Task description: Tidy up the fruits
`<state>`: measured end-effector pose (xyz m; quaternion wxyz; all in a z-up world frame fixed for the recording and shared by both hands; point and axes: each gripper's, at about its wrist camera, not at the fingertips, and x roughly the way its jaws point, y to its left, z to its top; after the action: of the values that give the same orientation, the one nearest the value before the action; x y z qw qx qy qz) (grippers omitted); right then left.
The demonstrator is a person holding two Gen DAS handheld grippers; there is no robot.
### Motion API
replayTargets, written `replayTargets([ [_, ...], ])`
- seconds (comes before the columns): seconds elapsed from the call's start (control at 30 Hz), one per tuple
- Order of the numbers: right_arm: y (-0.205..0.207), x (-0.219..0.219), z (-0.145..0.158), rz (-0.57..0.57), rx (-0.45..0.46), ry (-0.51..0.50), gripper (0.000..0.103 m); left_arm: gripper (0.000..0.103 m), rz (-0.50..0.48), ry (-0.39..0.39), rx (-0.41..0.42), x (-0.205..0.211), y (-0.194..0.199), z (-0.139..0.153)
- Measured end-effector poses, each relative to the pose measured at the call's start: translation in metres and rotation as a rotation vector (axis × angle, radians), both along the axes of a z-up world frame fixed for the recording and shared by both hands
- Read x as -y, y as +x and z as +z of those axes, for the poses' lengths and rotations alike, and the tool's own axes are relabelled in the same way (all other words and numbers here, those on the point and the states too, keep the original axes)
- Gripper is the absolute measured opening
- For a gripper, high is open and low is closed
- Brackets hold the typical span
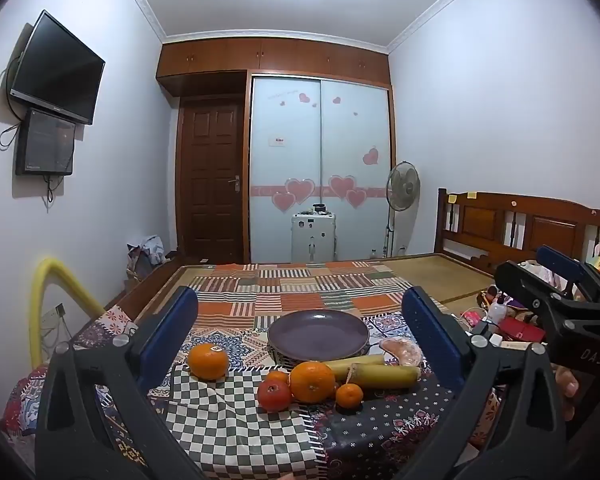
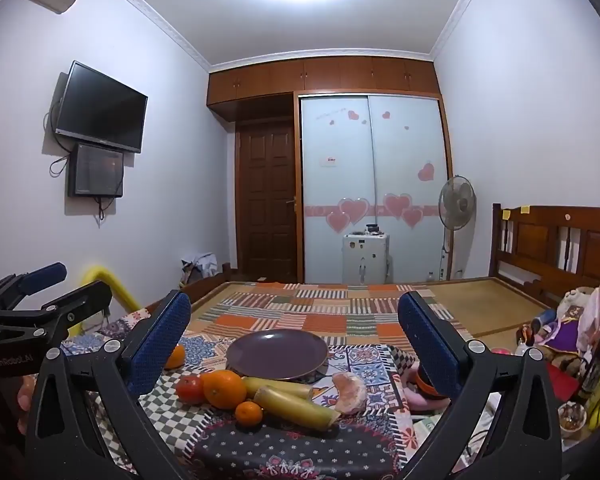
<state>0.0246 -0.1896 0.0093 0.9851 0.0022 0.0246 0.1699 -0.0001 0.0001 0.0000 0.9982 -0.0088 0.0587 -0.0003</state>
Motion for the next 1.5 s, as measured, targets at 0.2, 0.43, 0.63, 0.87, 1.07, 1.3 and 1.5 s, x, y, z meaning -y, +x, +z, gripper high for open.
replayTargets([
  [0.2,-0.0008,0.0003,-0.0002,0.0,-0.002,0.003,0.103,0.103,-0.001,-0.001,-0.003,-0.0002,0.0002,0.0],
  [0.43,-0.0014,0.0034,0.0018,0.003,-0.006,0.008,0.103,0.103,-0.002,0.005,-0.003,0.0007,-0.0008,0.0004],
  [0.63,-0.0013,0.0024,0.0012,0.003,-0.016,0.009,0.103,0.103,-0.001,0.013,-0.003,0.0034,-0.0001,-0.0031],
  [0.87,-0.0011,0.0018,0.0016,0.004,-0.013,0.008,0.103,0.103,0.003,0.028,0.001,0.0054,-0.0019,-0.0018],
  [1.07,-0.0007,0.0015,0.0009,0.006,-0.017,0.011,0.103,0.103,0.0,0.024,0.0,0.0048,-0.0017,-0.0014],
  [1.3,0.0,0.0013,-0.001,0.008,-0.021,0.015,0.103,0.103,0.004,0.028,0.003,0.0057,-0.002,-0.0017],
  [1.5,0.0002,0.0,-0.0011,0.009,-0.021,0.015,0.103,0.103,0.003,0.026,0.005,0.0058,-0.0017,-0.0022],
])
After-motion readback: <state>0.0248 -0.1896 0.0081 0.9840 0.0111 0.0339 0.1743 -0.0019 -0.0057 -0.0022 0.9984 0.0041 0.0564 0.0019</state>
